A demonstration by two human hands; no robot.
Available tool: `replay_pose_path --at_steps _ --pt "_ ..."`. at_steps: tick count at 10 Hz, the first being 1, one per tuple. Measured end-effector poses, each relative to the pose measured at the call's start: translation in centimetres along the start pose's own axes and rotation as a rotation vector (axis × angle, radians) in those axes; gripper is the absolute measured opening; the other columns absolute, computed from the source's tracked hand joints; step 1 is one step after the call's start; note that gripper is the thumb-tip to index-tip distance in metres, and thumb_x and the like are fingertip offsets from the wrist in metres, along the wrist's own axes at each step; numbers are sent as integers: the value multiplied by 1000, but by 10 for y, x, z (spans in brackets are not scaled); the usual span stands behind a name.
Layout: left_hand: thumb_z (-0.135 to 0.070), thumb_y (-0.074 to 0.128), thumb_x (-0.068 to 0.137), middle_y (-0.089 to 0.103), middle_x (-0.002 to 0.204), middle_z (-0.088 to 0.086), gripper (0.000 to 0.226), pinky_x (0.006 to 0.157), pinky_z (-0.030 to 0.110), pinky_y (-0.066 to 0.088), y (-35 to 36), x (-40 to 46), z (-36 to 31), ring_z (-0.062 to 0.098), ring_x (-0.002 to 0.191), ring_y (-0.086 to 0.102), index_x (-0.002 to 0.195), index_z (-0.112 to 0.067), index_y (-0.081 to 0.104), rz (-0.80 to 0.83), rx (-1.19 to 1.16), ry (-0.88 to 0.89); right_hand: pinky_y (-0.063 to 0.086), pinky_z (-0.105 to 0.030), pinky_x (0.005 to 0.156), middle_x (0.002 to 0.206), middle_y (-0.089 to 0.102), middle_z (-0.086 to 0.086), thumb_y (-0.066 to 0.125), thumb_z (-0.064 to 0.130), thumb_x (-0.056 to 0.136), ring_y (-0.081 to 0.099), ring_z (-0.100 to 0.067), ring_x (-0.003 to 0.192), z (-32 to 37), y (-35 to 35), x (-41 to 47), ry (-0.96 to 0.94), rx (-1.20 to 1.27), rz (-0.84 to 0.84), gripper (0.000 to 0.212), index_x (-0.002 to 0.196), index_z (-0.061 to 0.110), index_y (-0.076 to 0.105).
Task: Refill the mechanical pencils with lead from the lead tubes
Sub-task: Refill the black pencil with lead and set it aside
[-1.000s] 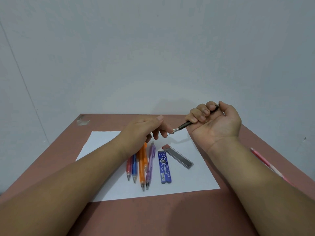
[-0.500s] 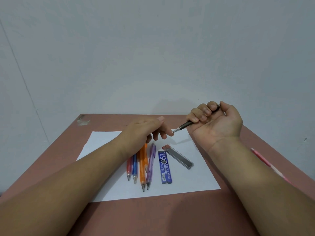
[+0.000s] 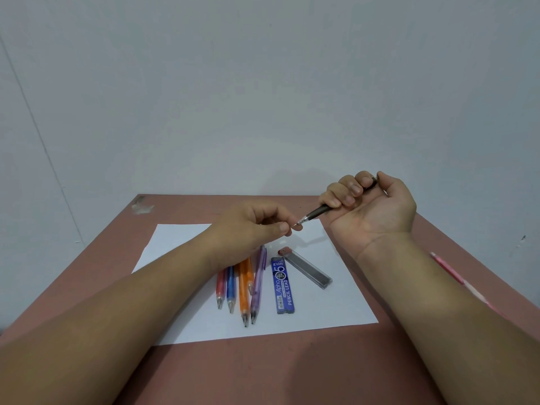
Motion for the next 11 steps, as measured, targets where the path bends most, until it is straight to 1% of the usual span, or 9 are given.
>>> replay_pose_path --at_steps 2,3,4,5,6,7,9,10,11 --pt "-15 59 101 75 98 -8 25 94 32 51 0 0 0 6 99 67 93 -33 75 12 24 23 28 -27 51 62 32 1 34 30 94 25 -17 50 0 1 -1 -4 8 1 34 63 16 41" --pt "-12 58 101 75 99 -6 25 94 33 51 -1 -1 0 11 101 66 95 -30 74 21 22 29 29 -26 51 62 32 1 34 30 94 26 -17 49 0 1 -1 -6 9 -2 35 63 16 41" --pt "-12 59 100 75 100 -7 23 95 35 52 -1 -1 0 11 102 67 96 -30 74 28 33 40 29 -27 51 62 32 1 34 30 94 26 -17 49 0 1 -1 -4 10 -2 35 63 16 40" --pt "-16 61 100 75 104 -7 28 101 41 51 -1 -1 0 11 105 66 91 -38 75 23 39 44 28 -26 52 62 31 1 34 30 94 25 -17 49 0 2 -2 -2 13 -2 34 63 16 40" --pt "-23 62 99 75 105 -7 24 103 44 50 -1 0 0 13 107 66 88 -41 74 20 34 51 28 -27 51 62 31 1 34 30 94 25 -17 49 -1 2 -2 0 12 1 34 63 16 40" --pt "-19 61 100 75 103 -7 23 102 45 50 -1 0 0 13 105 67 89 -34 74 11 44 54 29 -27 52 62 32 0 34 30 94 26 -17 49 -2 3 -3 3 9 7 35 63 16 41" --pt "-20 61 100 75 101 -10 17 100 37 50 -1 0 0 9 103 67 91 -29 72 18 53 45 29 -26 51 62 32 0 34 30 94 26 -17 49 -3 3 -4 1 13 10 35 63 16 41" --pt "-23 61 100 75 100 -10 16 100 39 50 -1 1 1 9 102 67 90 -29 72 18 43 46 29 -26 51 62 31 0 34 30 94 26 -17 48 -3 3 -4 2 18 7 35 63 16 40" --pt "-32 63 96 75 100 -10 13 102 43 49 -1 2 2 11 103 67 89 -32 73 18 29 62 30 -26 51 63 32 0 34 31 94 27 -17 48 -4 3 -4 -1 23 5 35 63 15 40"
Point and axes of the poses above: each hand's wrist, its own x-axis towards the middle knuckle, its own y-axis out of the palm, z = x × y, the point moved 2 cm from there along x, towards the middle knuckle
